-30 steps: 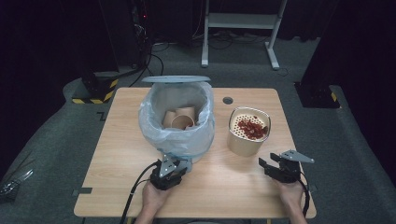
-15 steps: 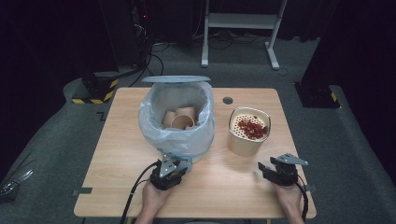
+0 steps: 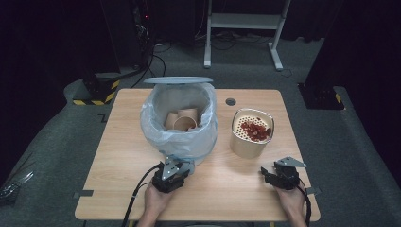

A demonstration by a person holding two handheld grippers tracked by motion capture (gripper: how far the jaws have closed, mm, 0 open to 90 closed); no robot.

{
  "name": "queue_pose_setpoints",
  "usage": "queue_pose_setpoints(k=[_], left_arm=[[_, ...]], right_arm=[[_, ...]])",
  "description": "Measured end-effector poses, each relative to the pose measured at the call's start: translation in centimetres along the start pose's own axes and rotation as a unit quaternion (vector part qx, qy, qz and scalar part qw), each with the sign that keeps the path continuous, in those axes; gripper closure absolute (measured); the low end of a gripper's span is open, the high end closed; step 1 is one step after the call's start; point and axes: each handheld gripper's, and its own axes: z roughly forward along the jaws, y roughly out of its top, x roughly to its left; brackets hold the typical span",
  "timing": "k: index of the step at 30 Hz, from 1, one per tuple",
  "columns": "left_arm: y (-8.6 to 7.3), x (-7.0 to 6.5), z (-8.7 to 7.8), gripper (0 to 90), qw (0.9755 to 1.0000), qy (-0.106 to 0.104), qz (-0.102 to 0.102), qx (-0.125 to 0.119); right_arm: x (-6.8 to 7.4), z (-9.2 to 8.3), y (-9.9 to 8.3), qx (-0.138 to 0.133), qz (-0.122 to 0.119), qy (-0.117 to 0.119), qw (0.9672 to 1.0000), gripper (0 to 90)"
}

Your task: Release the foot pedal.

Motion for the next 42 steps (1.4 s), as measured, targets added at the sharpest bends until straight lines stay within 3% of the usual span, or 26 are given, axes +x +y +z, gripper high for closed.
queue_pose_setpoints(k=[4, 8, 13, 25, 32, 34, 42], left_arm=[[0.0, -0.1, 0.0, 55.1, 1.0000, 0.001, 0.000, -0.001], [0.1, -0.7, 0.1, 53.0, 0.9998, 0.016, 0.014, 0.002], [0.0, -0.5, 0.0, 51.4, 0.9999, 0.008, -0.004, -0.007], [0.2, -0.5, -0.5, 51.1, 0.9995, 0.011, -0.009, -0.030], [0.4, -0.3, -0.6, 49.1, 0.9994, 0.003, -0.020, -0.028], [0.4, -0.3, -0.6, 47.0, 0.9990, -0.001, -0.031, -0.030], [-0.2, 0.6, -2.0, 43.3, 0.9984, -0.003, -0.048, -0.030]], right_arm=[[0.0, 0.0, 0.0, 0.002, 0.003, -0.001, 1.0000, 34.0], [-0.1, 0.0, 0.0, 0.002, 0.003, -0.002, 1.0000, 33.3], [0.0, 0.1, 0.0, 0.002, 0.003, -0.003, 1.0000, 33.1], [0.0, 0.1, 0.0, 0.002, 0.005, -0.005, 1.0000, 32.8], [0.0, 0.0, 0.0, 0.002, 0.005, -0.005, 1.0000, 32.6], [0.0, 0.0, 0.0, 0.002, 0.006, -0.005, 1.0000, 32.6], [0.0, 0.1, 0.0, 0.002, 0.005, -0.005, 1.0000, 32.6]])
